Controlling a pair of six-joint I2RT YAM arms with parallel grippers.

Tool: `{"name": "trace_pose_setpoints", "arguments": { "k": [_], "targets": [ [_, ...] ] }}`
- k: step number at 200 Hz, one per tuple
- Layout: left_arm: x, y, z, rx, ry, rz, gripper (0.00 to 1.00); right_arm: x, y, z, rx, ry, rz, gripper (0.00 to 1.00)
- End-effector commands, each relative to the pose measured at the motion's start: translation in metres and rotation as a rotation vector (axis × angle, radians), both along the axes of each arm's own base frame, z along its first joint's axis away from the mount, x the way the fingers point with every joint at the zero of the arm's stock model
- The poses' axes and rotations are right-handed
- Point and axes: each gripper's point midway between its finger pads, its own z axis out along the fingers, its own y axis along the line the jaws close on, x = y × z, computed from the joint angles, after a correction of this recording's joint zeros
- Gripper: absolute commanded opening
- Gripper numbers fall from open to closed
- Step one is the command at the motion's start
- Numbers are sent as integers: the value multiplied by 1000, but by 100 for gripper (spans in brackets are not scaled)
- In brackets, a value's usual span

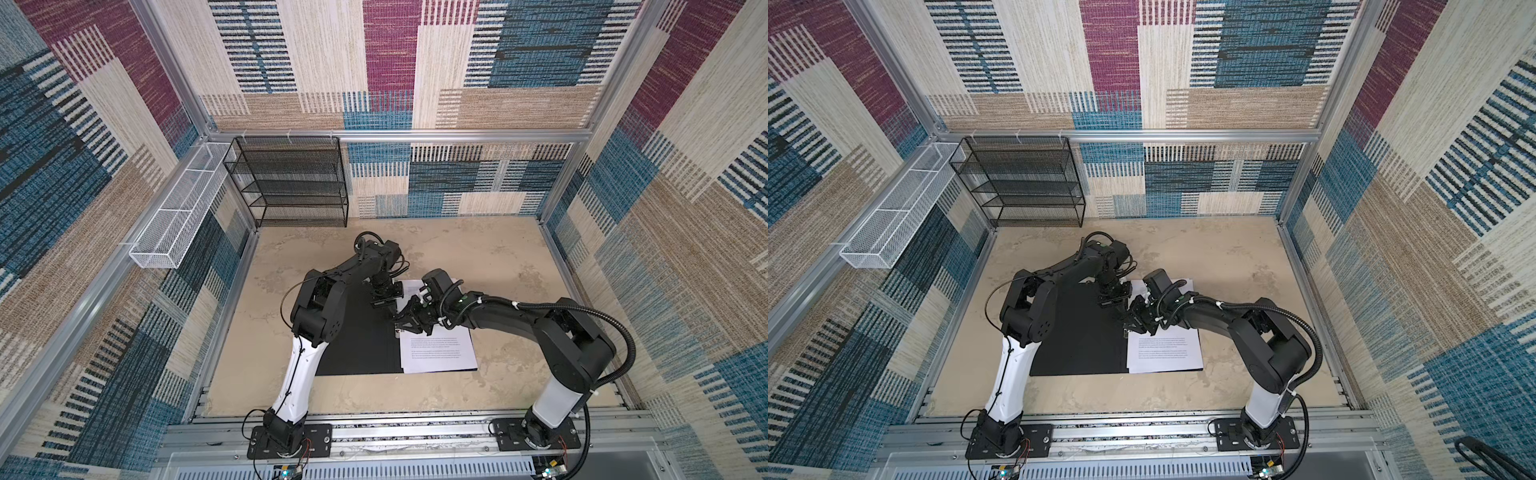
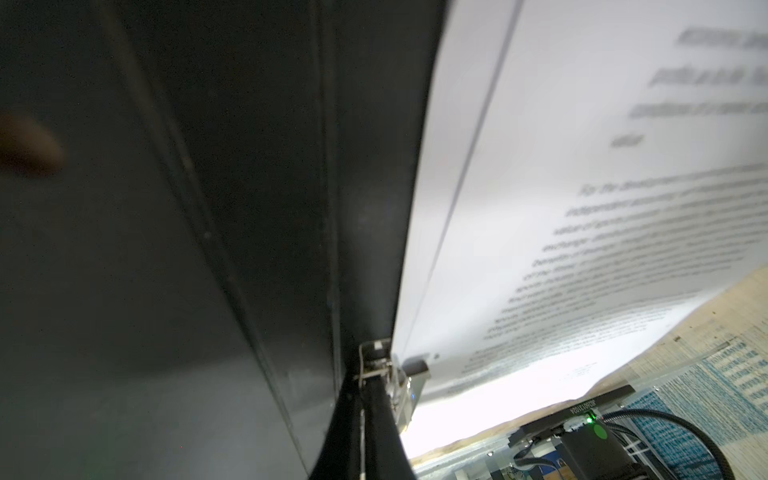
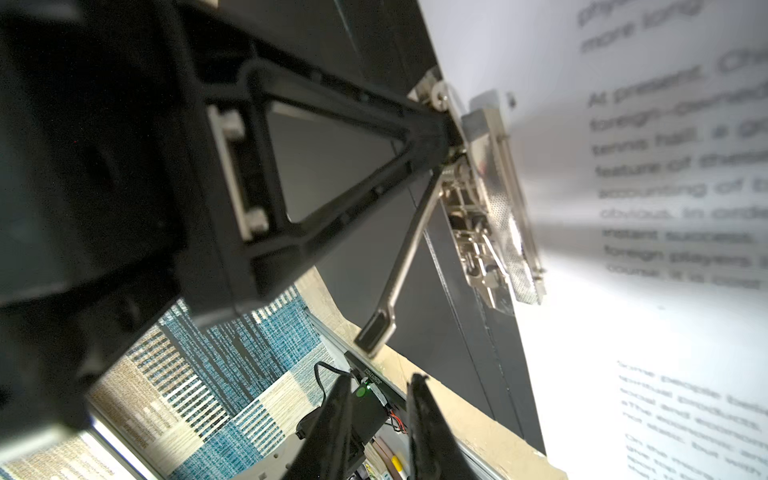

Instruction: Put the files into the folder

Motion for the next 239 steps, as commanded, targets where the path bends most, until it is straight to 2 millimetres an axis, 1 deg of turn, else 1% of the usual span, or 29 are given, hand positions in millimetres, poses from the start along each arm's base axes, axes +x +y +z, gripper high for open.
{"name": "trace_pose_setpoints", "arguments": {
  "k": [1, 20, 53, 103, 131, 179, 239],
  "targets": [
    [-2, 11, -9, 73, 3, 5, 0, 2, 8, 9, 67, 17, -3, 27],
    [-2, 12, -10, 74, 3, 4, 0, 4, 7, 10, 84, 28, -15, 26],
    [-3, 13, -10, 78, 2, 5, 0, 5, 1, 5, 93, 52, -37, 25],
    [-4, 11, -11, 79, 3, 1, 0, 14, -2, 14, 117, 38, -62, 24],
    [-4, 11, -11, 79, 3, 2, 0, 14, -2, 9, 114, 50, -61, 23],
    [-5, 10, -13, 79, 10, 0, 0, 20, 0, 8, 117, 52, -63, 20],
    [-5, 10, -12, 77, 7, 0, 0, 19, -1, 0, 104, 66, -63, 17]
  ]
}}
